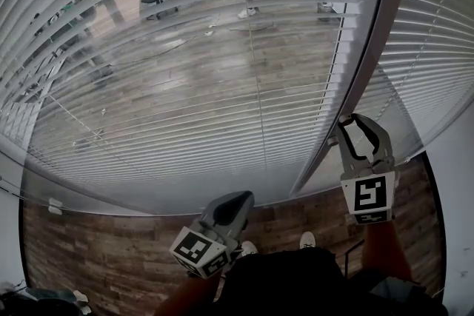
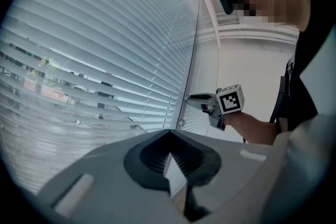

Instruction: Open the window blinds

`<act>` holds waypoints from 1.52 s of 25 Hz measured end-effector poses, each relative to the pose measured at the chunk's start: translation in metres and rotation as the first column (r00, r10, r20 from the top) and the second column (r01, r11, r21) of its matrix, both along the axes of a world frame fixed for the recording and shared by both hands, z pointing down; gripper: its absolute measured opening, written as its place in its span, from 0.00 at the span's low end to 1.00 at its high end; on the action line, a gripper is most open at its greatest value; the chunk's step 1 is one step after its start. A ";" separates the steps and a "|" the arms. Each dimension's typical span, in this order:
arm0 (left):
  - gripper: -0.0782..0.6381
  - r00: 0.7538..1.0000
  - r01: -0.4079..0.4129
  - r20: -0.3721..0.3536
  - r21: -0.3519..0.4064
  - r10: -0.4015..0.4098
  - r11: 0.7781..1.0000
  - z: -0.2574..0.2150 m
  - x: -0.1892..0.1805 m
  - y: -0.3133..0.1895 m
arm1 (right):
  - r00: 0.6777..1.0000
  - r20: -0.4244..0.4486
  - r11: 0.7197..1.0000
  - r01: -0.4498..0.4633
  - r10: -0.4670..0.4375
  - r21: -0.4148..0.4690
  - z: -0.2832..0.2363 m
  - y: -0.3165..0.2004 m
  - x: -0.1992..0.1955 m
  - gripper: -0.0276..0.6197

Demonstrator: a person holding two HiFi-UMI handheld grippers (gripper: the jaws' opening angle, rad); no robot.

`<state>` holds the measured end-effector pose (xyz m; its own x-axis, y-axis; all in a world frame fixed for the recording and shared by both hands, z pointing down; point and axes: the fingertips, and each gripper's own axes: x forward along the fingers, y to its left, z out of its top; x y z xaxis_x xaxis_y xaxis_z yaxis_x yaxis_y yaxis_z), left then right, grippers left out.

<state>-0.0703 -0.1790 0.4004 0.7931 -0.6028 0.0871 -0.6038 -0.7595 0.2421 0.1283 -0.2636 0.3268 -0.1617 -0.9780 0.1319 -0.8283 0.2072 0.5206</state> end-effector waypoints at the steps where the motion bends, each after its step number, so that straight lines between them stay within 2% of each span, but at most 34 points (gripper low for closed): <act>1: 0.11 1.000 0.000 0.001 0.001 0.000 1.000 -0.001 0.000 0.000 | 1.000 -0.022 1.000 -0.005 0.005 0.005 0.000 0.000 0.000 0.27; 11: 0.11 1.000 -0.007 -0.001 0.002 0.007 1.000 -0.001 0.001 -0.001 | 0.984 -0.174 1.000 -0.026 0.029 0.017 0.001 0.000 -0.001 0.27; 18: 0.11 1.000 -0.002 0.012 -0.003 0.002 1.000 0.000 0.000 -0.002 | 0.979 -0.200 0.999 -0.031 0.034 0.021 0.002 -0.001 -0.001 0.28; 20: 0.11 1.000 0.000 0.013 -0.004 0.000 1.000 0.000 -0.001 -0.002 | 0.986 -0.165 0.999 -0.020 0.025 0.033 0.001 -0.001 -0.002 0.28; 21: 0.11 1.000 0.001 0.013 -0.003 -0.001 1.000 0.000 -0.001 -0.002 | 0.994 -0.110 0.999 -0.007 0.011 0.042 -0.001 -0.001 -0.004 0.28; 23: 0.11 1.000 0.003 0.012 0.000 -0.003 1.000 -0.001 -0.001 -0.003 | 0.998 0.056 0.999 0.025 -0.028 0.042 -0.007 0.001 -0.005 0.29; 24: 0.11 1.000 0.003 0.012 0.000 -0.003 1.000 0.000 -0.001 -0.003 | 0.988 0.145 0.999 0.041 -0.045 0.034 -0.010 0.001 -0.004 0.30; 25: 0.11 1.000 0.003 0.011 0.000 -0.003 1.000 0.000 -0.001 -0.003 | 0.970 0.238 0.998 0.051 -0.056 0.024 -0.011 0.002 -0.001 0.31; 26: 0.11 1.000 0.003 0.009 0.001 -0.003 1.000 0.001 -0.002 -0.004 | 0.938 0.341 0.998 0.058 -0.058 0.012 -0.011 0.002 0.003 0.31; 27: 0.11 1.000 0.003 0.008 0.001 -0.003 1.000 0.001 -0.002 -0.004 | 0.891 0.451 0.998 0.066 -0.058 -0.002 -0.011 0.002 0.007 0.31; 29: 0.11 1.000 0.002 0.008 0.000 -0.002 1.000 0.002 -0.002 -0.004 | 0.762 0.646 0.995 0.092 -0.050 -0.031 -0.009 0.001 0.011 0.32; 31: 0.11 1.000 0.001 0.009 0.001 -0.001 1.000 0.002 -0.002 -0.003 | 0.630 0.776 0.990 0.127 -0.040 -0.053 -0.006 0.000 0.013 0.32; 32: 0.11 1.000 0.001 0.009 0.002 -0.001 1.000 0.002 -0.002 -0.003 | 0.579 0.815 0.988 0.143 -0.036 -0.058 -0.004 0.000 0.013 0.32; 33: 0.11 1.000 0.001 0.008 0.002 -0.001 1.000 0.002 -0.002 -0.004 | 0.546 0.837 0.986 0.155 -0.035 -0.060 -0.003 -0.001 0.012 0.32; 35: 0.11 1.000 0.002 0.009 0.003 -0.002 1.000 0.001 -0.002 -0.004 | 0.530 0.847 0.984 0.165 -0.037 -0.061 -0.002 -0.002 0.011 0.32; 38: 0.11 1.000 0.001 0.002 0.004 -0.001 1.000 0.001 -0.003 -0.005 | 0.550 0.834 0.985 0.160 -0.039 -0.060 -0.001 -0.001 0.009 0.31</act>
<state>-0.0729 -0.1835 0.4015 0.7925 -0.6038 0.0858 -0.6048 -0.7600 0.2379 0.1376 -0.2650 0.3254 -0.3535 -0.9354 -0.0041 -0.8493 0.3227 -0.4179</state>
